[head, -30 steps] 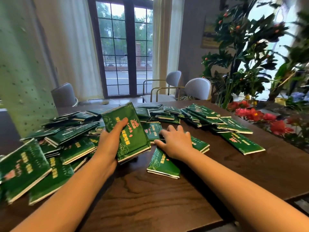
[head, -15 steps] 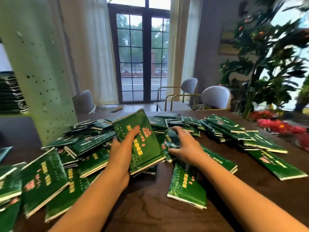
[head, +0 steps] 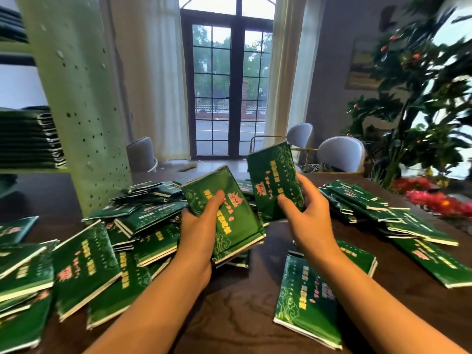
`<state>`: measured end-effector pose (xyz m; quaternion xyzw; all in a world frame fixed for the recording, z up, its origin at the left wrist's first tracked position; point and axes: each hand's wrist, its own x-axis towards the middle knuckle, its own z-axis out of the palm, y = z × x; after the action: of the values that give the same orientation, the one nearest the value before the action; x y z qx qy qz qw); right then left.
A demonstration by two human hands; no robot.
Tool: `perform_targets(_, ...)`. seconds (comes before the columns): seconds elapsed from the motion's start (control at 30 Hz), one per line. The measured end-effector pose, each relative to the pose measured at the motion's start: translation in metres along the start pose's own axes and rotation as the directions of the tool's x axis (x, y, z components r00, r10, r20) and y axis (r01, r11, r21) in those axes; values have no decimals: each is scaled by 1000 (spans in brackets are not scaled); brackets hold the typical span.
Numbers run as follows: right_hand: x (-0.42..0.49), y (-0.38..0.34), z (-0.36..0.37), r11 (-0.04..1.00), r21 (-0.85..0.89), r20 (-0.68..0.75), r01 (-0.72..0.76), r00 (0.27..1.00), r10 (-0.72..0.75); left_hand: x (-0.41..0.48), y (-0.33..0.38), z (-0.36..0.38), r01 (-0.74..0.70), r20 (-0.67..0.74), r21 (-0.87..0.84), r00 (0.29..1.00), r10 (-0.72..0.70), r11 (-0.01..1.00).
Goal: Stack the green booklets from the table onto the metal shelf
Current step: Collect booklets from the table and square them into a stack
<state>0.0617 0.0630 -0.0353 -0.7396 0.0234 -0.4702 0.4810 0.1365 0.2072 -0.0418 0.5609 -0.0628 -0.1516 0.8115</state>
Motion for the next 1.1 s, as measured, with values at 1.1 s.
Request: perform_targets(1.1, -12, -15, 29, 994, -106, 216, 31, 976, -7, -13, 11, 5, -270, 81, 243, 963, 258, 932)
